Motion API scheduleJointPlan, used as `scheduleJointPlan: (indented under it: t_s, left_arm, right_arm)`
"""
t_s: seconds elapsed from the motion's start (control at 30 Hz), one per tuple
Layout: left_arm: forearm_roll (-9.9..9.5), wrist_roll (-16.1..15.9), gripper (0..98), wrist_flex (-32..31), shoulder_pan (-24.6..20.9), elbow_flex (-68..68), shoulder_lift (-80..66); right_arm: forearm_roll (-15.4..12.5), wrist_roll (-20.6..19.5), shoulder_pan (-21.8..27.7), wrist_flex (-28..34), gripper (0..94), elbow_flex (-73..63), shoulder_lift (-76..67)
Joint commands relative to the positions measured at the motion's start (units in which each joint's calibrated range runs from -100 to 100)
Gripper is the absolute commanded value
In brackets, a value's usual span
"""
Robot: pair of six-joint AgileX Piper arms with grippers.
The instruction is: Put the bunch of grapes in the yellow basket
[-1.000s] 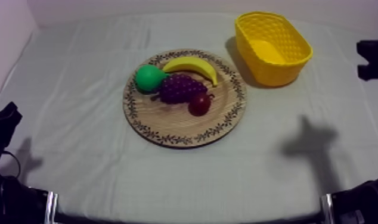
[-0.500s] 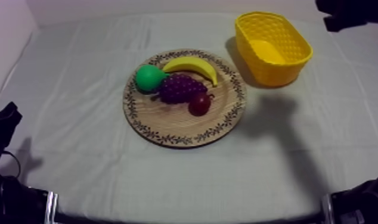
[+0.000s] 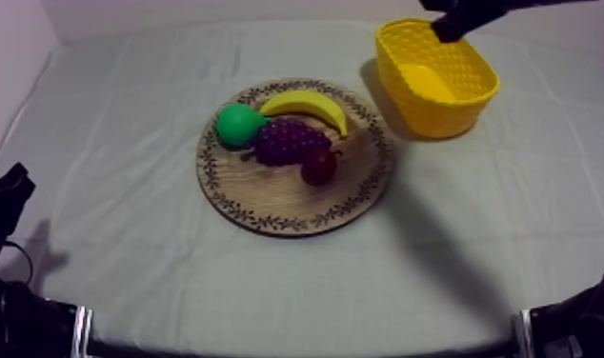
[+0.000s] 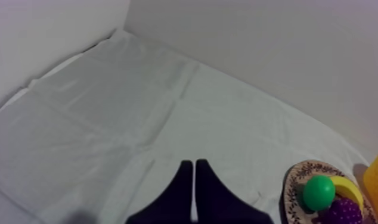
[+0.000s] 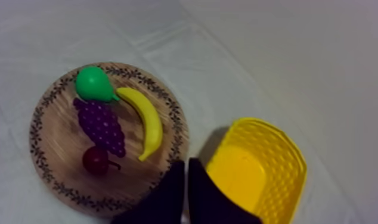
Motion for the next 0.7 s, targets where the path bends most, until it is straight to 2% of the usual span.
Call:
scheduleJointPlan:
  t_s: [0.0,0.13,0.3,0.67]
  left_arm:
    - [-0.02,0.0,0.1,0.0,0.0,0.0,0.0]
    - [-0.02,0.0,0.1,0.0,0.0,0.0,0.0]
    - [-0.02,0.0,0.1,0.0,0.0,0.0,0.0]
    - [-0.02,0.0,0.1,0.0,0.0,0.0,0.0]
  right_arm:
    - [0.6,-0.9,-1.3,0.7,0.7,-1.9,2.7]
    - [1.7,-2.2,-3.2,3.3,0.7,-6.5,6.9]
    - [2.6,-3.5,-4.9,10.2,0.7,-15.0,12.8]
    - [3.7,-3.0,-6.1,25.2,0.7,-32.3,24.2]
